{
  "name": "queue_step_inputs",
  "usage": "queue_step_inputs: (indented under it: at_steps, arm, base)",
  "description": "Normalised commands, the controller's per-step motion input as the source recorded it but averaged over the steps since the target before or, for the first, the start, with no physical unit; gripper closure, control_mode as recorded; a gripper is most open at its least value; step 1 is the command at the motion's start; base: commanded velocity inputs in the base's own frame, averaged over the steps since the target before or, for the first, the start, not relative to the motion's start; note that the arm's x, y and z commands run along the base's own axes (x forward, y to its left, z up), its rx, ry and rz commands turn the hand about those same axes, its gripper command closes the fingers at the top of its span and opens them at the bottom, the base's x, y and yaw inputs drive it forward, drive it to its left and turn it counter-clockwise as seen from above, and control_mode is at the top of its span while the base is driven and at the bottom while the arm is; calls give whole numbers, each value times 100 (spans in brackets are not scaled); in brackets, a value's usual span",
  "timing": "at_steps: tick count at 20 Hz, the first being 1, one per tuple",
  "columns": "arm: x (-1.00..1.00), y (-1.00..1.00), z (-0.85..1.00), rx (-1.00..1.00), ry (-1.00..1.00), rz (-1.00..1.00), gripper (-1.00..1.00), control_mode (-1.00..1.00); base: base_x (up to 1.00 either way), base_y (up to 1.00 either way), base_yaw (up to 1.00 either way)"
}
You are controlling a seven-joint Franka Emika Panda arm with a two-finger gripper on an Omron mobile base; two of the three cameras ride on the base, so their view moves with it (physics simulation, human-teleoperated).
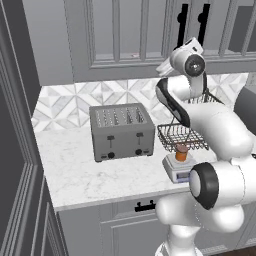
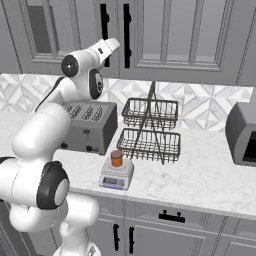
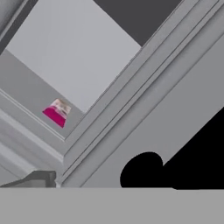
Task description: Pick the jam and place it on the digital scale for weighing, and close the cabinet.
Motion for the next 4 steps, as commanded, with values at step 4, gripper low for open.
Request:
queue_step_inputs:
  at_steps: [4]
  arm:
    - [39,-22,-52,2,8,0,-100,-100]
  base:
    - [0,0,0]
